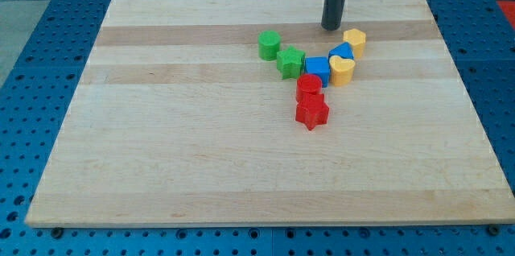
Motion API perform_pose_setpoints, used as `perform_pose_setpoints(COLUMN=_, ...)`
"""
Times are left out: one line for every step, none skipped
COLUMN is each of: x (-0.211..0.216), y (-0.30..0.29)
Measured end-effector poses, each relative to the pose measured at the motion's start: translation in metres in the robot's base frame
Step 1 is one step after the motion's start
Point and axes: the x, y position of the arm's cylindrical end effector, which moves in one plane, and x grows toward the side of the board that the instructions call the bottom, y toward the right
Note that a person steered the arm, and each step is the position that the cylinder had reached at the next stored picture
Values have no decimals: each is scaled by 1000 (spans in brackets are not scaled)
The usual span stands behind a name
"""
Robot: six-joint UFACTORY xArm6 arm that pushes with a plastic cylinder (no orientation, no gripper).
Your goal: Push the cube along with the red blocks slightly down
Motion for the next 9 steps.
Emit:
perform_pose_setpoints(x=7, y=-3)
perform_pose_setpoints(x=31, y=-6)
perform_pose_setpoints(x=31, y=-6)
perform_pose_setpoints(x=40, y=-19)
perform_pose_setpoints(x=46, y=-24)
perform_pose_setpoints(x=52, y=-24)
perform_pose_setpoints(x=69, y=-24)
perform_pose_setpoints(x=70, y=-24)
perform_pose_setpoints(x=74, y=-24)
